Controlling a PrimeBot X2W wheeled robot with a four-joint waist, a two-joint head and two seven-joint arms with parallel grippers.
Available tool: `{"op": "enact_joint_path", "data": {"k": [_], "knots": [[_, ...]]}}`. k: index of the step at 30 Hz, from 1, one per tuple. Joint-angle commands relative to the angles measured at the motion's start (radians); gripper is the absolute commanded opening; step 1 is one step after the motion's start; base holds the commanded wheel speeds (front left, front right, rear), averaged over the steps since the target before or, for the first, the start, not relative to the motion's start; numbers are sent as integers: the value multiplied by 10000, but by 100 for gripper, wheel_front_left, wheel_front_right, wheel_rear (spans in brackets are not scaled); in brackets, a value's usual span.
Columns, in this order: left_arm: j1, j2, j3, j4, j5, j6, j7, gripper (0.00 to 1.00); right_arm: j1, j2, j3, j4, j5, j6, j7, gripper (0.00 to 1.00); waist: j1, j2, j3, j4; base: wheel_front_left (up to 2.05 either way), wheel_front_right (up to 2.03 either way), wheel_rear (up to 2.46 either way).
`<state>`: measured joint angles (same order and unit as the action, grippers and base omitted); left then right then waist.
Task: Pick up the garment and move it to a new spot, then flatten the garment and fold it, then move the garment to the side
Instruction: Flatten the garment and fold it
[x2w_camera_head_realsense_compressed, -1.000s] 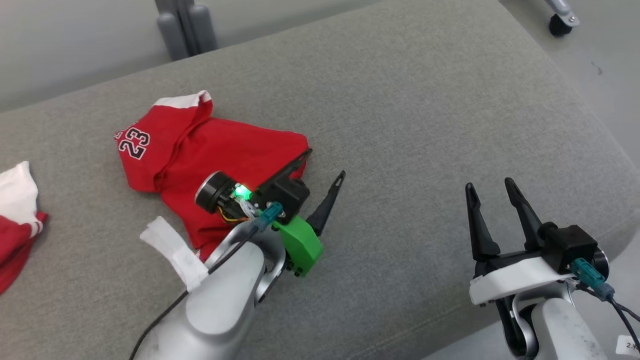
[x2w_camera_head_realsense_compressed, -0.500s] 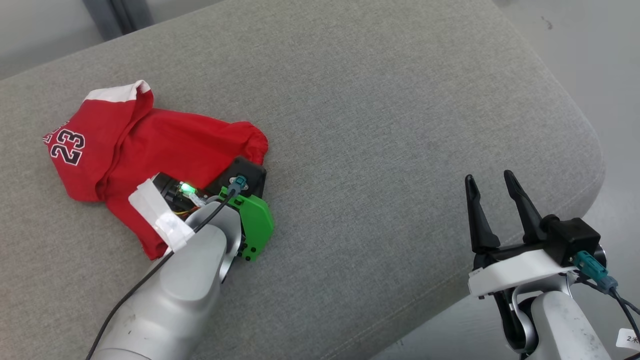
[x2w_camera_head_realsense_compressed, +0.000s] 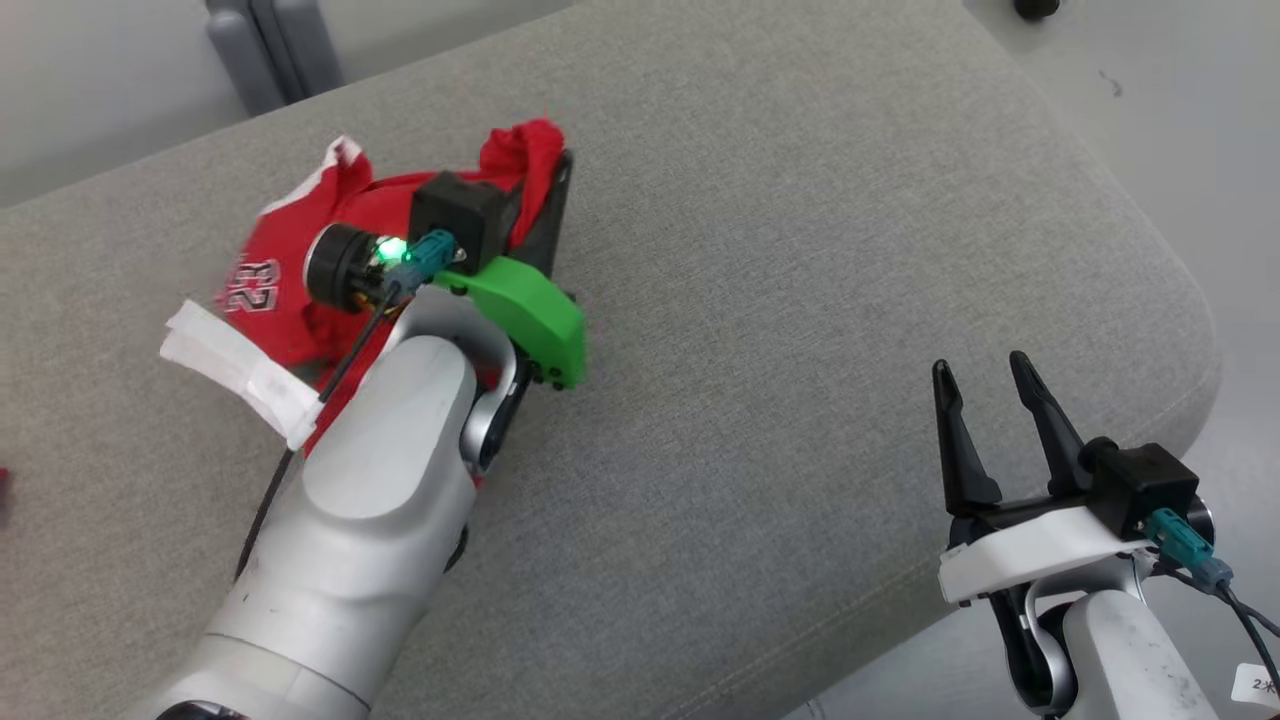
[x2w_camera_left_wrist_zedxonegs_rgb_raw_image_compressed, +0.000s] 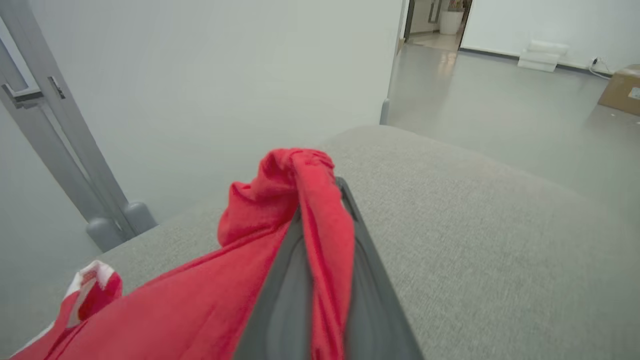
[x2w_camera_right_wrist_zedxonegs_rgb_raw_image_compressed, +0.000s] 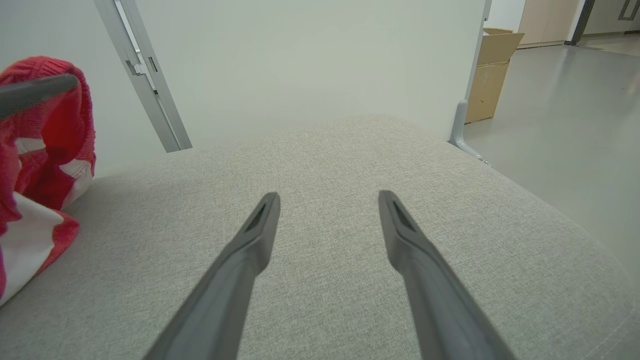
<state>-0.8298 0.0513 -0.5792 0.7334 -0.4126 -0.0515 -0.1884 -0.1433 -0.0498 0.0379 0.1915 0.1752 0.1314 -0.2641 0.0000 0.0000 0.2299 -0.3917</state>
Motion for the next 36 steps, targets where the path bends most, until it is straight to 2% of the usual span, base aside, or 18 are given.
{"op": "enact_joint_path", "data": {"k": [1, 5, 9, 13, 16, 19, 26, 36], "knots": [[-222, -1, -145, -467, -422, 171, -96, 0, 137, -16, -19, 25, -41, -14, -5, 100, 0, 0, -203, 65, 0, 0, 0], [-391, 4, -671, -2104, -1836, 820, -356, 0, 178, -16, -55, 71, -126, -14, -5, 100, 0, 0, -444, 143, 0, 0, 0], [-575, 18, -940, -3551, -3267, 1719, -657, 0, 232, -14, -69, 52, -187, -14, -5, 100, 0, 0, -580, 235, 0, 0, 0], [-454, 25, -568, -4755, -4163, 2702, -778, 0, 273, -14, -25, 20, -209, -12, -5, 100, 0, 0, -600, 364, 0, 0, 0], [452, 24, 62, -5450, -4401, 3258, -752, 0, 287, -15, -7, 12, -221, -14, -5, 100, 0, 0, -570, 473, 0, 0, 0], [1353, 19, 419, -5537, -4414, 3366, -757, 0, 325, -12, -27, 40, -246, -12, -5, 100, 0, 0, -554, 638, 0, 0, 0], [3969, 17, 1551, -4729, -4053, 3027, -760, 0, 488, -14, -276, 65, -515, -12, -5, 100, 0, 0, -635, 1272, 0, 0, 0], [6743, 14, 3632, -4143, -2399, 2463, -761, 0, 716, -30, -371, 63, -944, -14, -5, 100, 0, 0, -982, 2273, 0, 0, 0]]}}
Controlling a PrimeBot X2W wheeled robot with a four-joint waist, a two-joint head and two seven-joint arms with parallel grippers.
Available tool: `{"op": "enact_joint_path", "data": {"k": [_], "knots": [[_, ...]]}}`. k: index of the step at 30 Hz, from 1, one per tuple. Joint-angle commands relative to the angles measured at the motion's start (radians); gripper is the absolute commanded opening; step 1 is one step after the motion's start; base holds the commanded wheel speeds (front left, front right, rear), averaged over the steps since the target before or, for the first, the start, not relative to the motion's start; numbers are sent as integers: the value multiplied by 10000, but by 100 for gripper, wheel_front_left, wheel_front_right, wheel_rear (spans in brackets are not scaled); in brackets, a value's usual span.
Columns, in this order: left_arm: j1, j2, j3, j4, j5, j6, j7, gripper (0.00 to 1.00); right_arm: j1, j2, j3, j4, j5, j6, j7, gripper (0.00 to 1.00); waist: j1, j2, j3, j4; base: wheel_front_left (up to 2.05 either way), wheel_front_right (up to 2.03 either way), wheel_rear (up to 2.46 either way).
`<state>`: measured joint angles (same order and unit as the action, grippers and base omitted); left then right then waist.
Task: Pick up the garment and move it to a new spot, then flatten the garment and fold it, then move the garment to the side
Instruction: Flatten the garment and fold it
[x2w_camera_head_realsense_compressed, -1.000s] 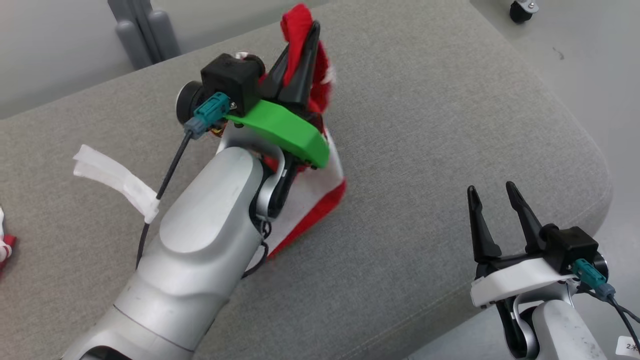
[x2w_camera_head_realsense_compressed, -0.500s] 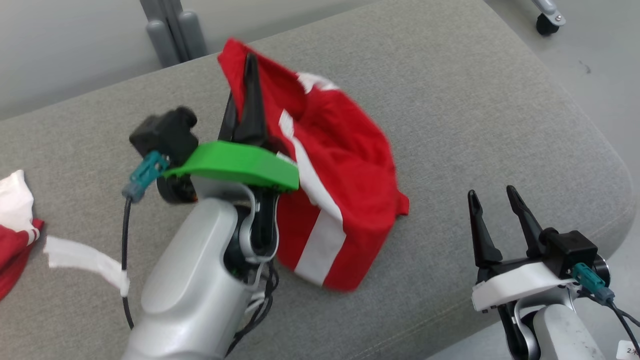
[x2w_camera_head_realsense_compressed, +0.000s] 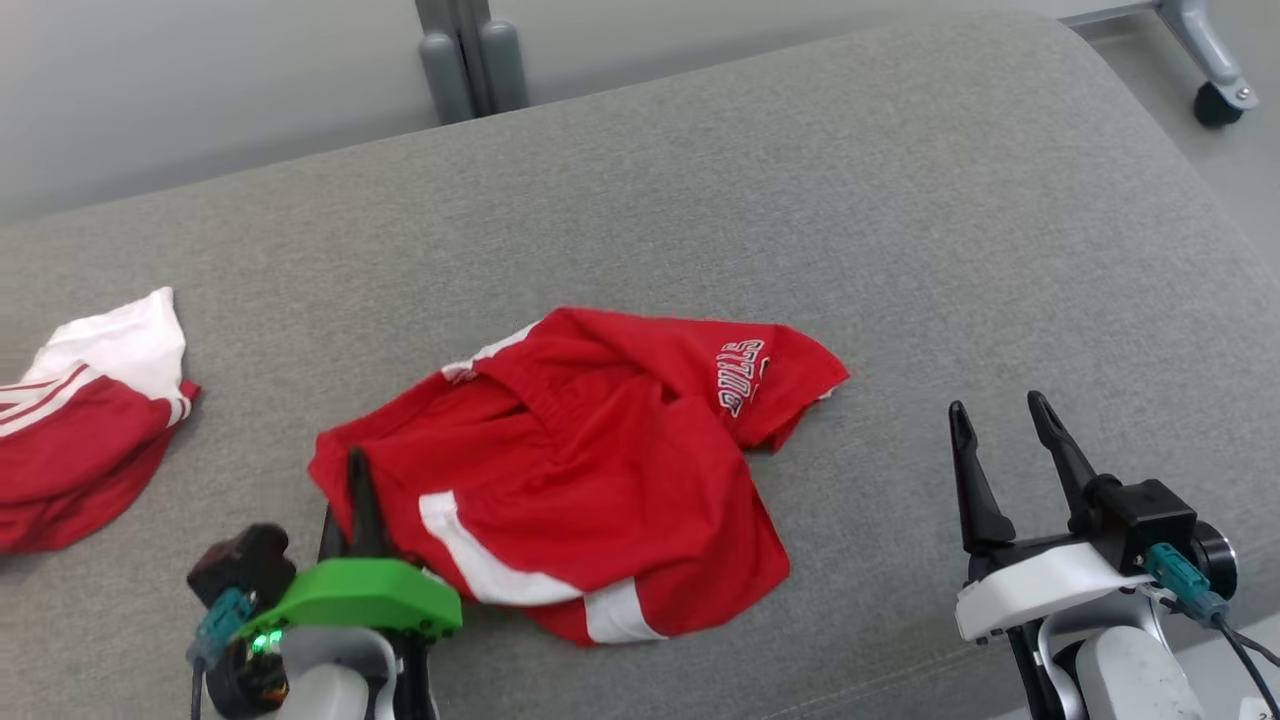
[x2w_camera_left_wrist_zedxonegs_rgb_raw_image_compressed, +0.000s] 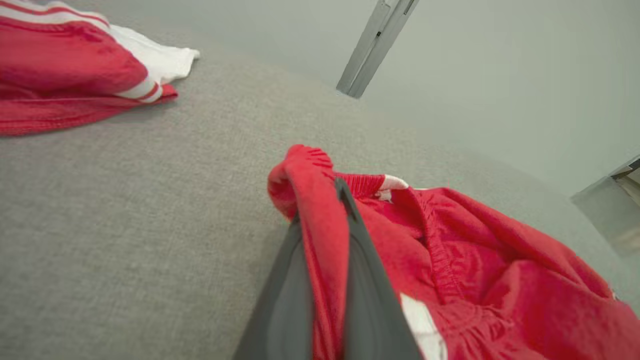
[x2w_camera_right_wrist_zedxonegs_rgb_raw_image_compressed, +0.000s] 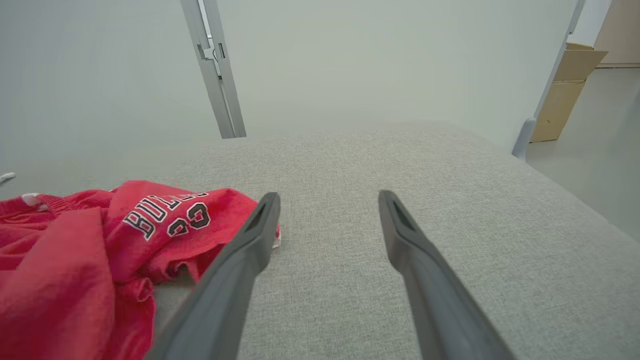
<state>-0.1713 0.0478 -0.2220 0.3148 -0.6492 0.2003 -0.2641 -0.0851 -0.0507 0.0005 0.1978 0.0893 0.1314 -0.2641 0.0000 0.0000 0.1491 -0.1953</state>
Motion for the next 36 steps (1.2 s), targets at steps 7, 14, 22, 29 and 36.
{"op": "enact_joint_path", "data": {"k": [7, 14, 22, 29, 36], "knots": [[836, 105, -148, 1389, 518, -719, -4, 100, 242, -54, 138, 101, -95, -14, -5, 100, 0, 0, -425, 740, 0, 0, 0], [1465, 918, 283, 1260, 1362, -858, -4, 100, 459, -35, 143, 49, -43, -14, -5, 100, 0, 0, -563, 840, 0, 0, 0], [1192, 2108, -824, -455, 2444, -2229, 314, 100, 531, -17, 115, 16, 4, -12, -5, 100, 0, 0, -430, 828, 0, 0, 0], [147, 2773, -2808, -281, 2821, -3228, 2016, 100, 213, -13, 256, 32, 73, -14, -5, 100, 0, 0, -149, 635, 0, 0, 0], [-1019, 4076, -5206, -22, 1375, -3312, 3300, 100, 132, -7, 254, 80, 146, -14, -5, 100, 0, 0, 44, 378, 0, 0, 0]]}}
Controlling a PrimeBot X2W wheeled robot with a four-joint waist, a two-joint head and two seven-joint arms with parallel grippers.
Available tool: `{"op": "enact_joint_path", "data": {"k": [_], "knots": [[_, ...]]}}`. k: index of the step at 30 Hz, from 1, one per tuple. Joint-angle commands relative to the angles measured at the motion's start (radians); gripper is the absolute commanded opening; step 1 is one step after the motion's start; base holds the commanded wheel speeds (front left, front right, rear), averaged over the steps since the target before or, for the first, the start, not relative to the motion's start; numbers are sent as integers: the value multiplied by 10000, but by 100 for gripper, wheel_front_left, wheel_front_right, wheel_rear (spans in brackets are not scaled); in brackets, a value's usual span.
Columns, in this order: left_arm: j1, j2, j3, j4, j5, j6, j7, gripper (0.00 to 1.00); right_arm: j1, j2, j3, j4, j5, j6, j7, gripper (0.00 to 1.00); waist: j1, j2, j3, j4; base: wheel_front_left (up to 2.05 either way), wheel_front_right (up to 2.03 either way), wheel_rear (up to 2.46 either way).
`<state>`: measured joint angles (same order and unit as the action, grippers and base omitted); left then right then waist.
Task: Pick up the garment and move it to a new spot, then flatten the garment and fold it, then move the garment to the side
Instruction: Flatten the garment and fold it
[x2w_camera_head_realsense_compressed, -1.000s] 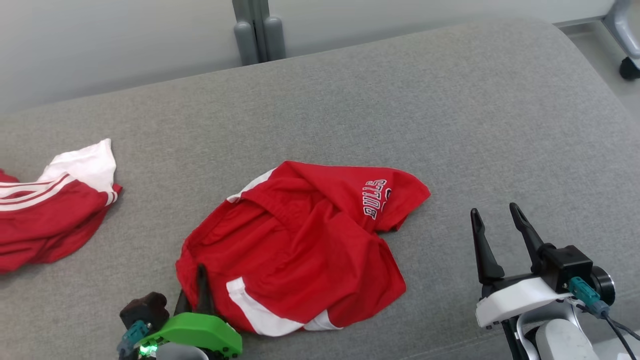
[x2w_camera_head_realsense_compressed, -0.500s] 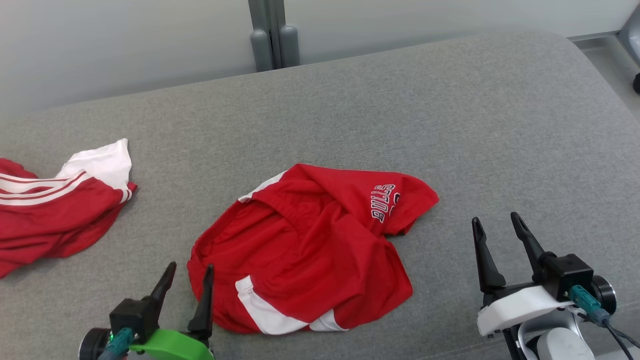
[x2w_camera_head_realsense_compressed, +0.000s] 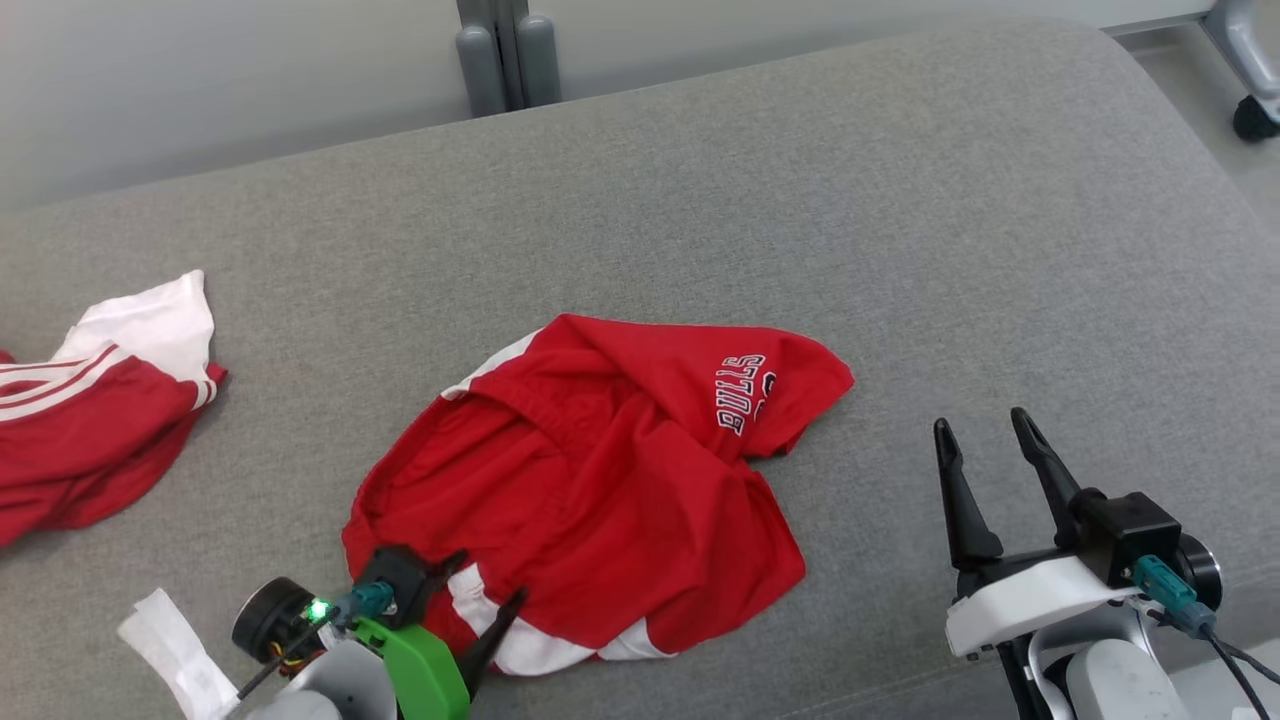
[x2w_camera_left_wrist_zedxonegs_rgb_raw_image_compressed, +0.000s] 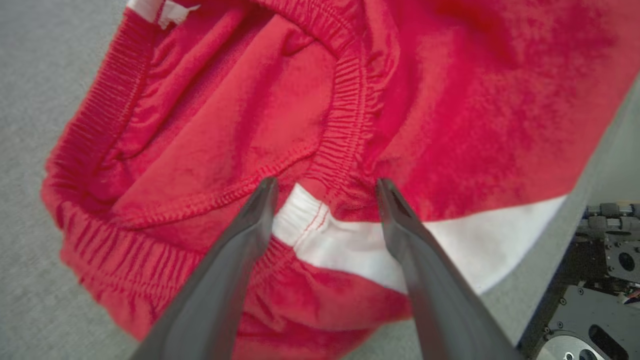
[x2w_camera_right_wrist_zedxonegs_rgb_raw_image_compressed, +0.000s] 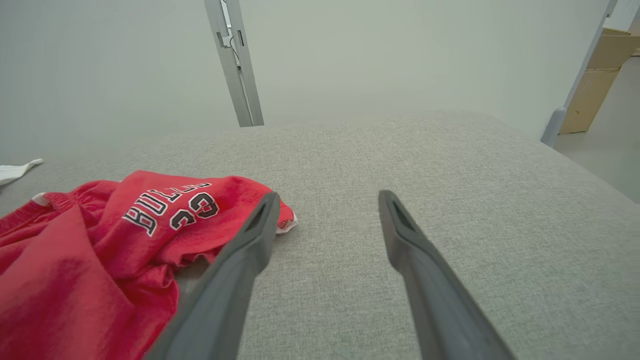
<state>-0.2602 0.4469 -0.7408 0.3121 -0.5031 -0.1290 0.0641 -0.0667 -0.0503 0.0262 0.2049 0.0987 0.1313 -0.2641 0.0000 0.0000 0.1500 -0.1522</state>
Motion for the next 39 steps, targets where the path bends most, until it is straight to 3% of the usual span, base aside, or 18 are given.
{"op": "enact_joint_path", "data": {"k": [1, 9, 17, 25, 36, 39], "knots": [[-219, 236, -186, -21, -357, -21, 62, 100, -39, -12, -19, 8, 60, -12, -5, 100, 0, 0, 41, -74, 0, 0, 0], [-709, 1033, -1266, -215, -1572, -22, 400, 98, 13, -10, -45, 41, 179, -12, -5, 100, 0, 0, 55, -45, 0, 0, 0], [-1479, 1127, -1931, 66, -1964, -23, 87, 100, -175, -9, 55, 43, 188, -12, -5, 100, 0, 0, 136, -24, 0, 0, 0], [-1976, 1435, -2901, 292, -3181, -22, 474, 100, -157, -10, 84, 107, 128, -12, -5, 100, 0, 0, 84, -205, 0, 0, 0], [-2215, 1902, -3728, -92, -4426, -23, 602, 79, 88, -10, -19, 146, 69, -12, -5, 100, 0, 0, -95, -221, 0, 0, 0], [-2325, 1909, -3868, -219, -4575, -23, 491, 86, 60, -8, -10, 153, 57, -10, -5, 100, 0, 0, -113, -183, 0, 0, 0]]}}
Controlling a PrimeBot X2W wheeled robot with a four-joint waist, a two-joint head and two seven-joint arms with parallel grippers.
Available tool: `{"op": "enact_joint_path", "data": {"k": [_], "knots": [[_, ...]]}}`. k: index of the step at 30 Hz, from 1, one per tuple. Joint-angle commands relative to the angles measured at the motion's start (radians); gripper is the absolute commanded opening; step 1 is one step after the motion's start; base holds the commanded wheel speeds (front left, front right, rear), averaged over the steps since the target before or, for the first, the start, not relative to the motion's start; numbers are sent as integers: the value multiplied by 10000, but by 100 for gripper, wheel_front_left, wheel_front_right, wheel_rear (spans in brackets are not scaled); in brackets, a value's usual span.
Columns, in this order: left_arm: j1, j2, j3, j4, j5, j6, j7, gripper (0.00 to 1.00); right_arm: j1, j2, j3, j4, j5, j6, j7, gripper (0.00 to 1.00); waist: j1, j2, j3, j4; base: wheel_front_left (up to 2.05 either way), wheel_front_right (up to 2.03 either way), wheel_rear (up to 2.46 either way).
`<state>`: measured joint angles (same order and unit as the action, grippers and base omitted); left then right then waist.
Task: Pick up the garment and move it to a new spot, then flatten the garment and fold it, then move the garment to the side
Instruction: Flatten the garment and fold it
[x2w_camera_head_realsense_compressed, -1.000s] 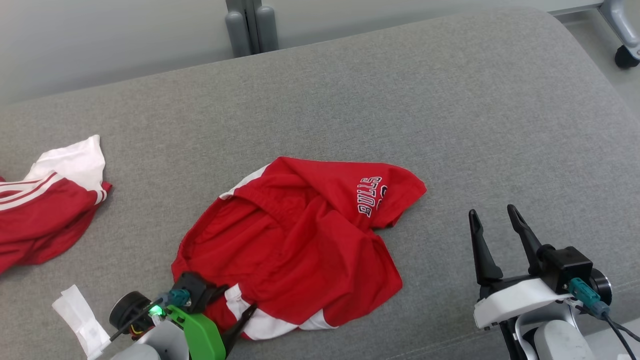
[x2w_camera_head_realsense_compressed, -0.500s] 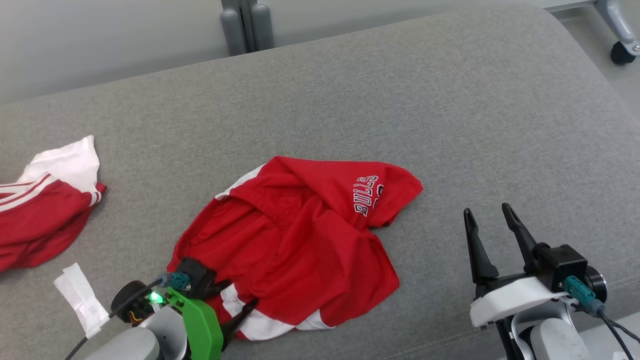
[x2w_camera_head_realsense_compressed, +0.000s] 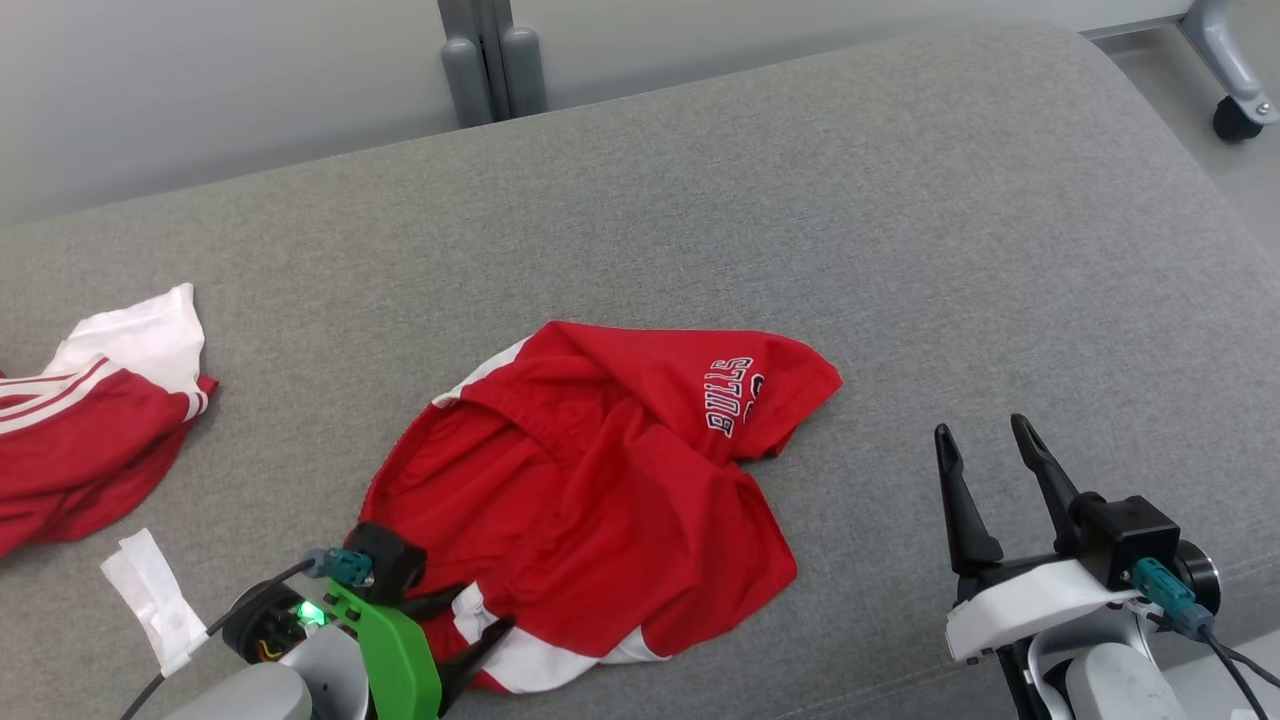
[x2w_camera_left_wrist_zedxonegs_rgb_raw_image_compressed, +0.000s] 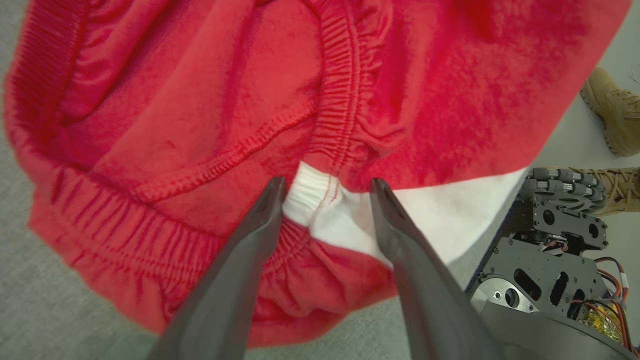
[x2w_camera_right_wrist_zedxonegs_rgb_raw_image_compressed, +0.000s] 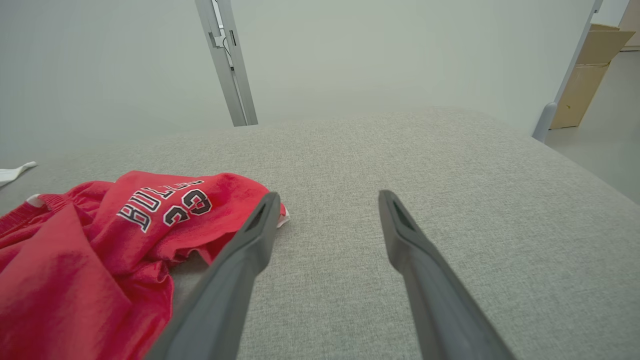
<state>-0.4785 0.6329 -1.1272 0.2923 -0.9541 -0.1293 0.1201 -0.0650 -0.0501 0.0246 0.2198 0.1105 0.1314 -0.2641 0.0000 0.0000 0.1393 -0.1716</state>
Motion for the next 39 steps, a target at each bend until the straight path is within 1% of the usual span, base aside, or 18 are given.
{"op": "enact_joint_path", "data": {"k": [1, 2, 4, 5, 11, 13, 18, 21, 23, 24, 25, 26, 27, 28, 29, 30, 35, 39], "knots": [[-191, 64, -53, -42, -104, -19, -79, 89, 29, -10, 16, 9, -63, -14, -5, 100, 0, 0, -8, 22, 0, 0, 0], [-230, 66, -109, -80, -161, -19, -133, 91, 20, -10, 20, 11, -66, -14, -5, 100, 0, 0, -8, 29, 0, 0, 0], [-269, 46, -174, -133, -270, -19, -204, 99, 25, -12, 19, -3, -70, -14, -5, 100, 0, 0, -16, 42, 0, 0, 0], [-270, 38, -219, -188, -352, -19, -250, 100, 40, -10, 18, -15, -81, -14, -5, 100, 0, 0, -16, 49, 0, 0, 0], [-354, 181, -415, -434, -805, -19, -324, 100, 90, -10, 16, -3, -80, -12, -4, 100, 0, 0, -1, 61, 0, 0, 0], [-378, 229, -503, -477, -863, -19, -342, 96, 111, -12, 20, -4, -73, -14, -4, 100, 0, 0, -4, 61, 0, 0, 0], [-465, 340, -581, -606, -969, -20, -480, 98, 143, -11, -1, -3, -99, -12, -4, 100, 0, 0, -27, 85, 0, 0, 0], [-465, 377, -606, -727, -1067, -20, -491, 98, 141, -11, -18, -7, -116, -14, -4, 100, 0, 0, -28, 109, 0, 0, 0], [-456, 401, -615, -814, -1193, -20, -482, 92, 144, -10, -22, -11, -124, -14, -4, 100, 0, 0, -30, 126, 0, 0, 0], [-470, 426, -619, -843, -1245, -20, -476, 85, 140, -11, -24, -13, -127, -12, -4, 100, 0, 0, -27, 138, 0, 0, 0], [-486, 443, -625, -861, -1240, -20, -478, 65, 134, -11, -25, -14, -124, -14, -4, 100, 0, 0, -25, 147, 0, 0, 0], [-499, 466, -638, -871, -1265, -20, -475, 48, 127, -11, -26, -13, -127, -14, -4, 100, 0, 0, -25, 157, 0, 0, 0], [-507, 474, -654, -884, -1278, -20, -466, 40, 125, -11, -25, -12, -131, -14, -4, 100, 0, 0, -26, 164, 0, 0, 0], [-515, 483, -669, -897, -1305, -20, -455, 25, 125, -11, -25, -11, -136, -14, -4, 100, 0, 0, -27, 172, 0, 0, 0], [-517, 486, -691, -939, -1331, -20, -426, 4, 127, -11, -24, -10, -140, -12, -4, 100, 0, 0, -30, 178, 0, 0, 0], [-517, 491, -689, -999, -1400, -20, -392, 0, 130, -11, -23, -7, -143, -14, -4, 100, 0, 0, -35, 183, 0, 0, 0], [-615, 532, -580, -1424, -1684, -20, -347, 0, 129, -11, -12, 2, -127, -12, -4, 100, 0, 0, -46, 183, 0, 0, 0], [-844, 393, -186, -2022, -2193, -20, -589, 0, 99, -11, 18, 8, -66, -14, -4, 100, 0, 0, -44, 149, 0, 0, 0]]}}
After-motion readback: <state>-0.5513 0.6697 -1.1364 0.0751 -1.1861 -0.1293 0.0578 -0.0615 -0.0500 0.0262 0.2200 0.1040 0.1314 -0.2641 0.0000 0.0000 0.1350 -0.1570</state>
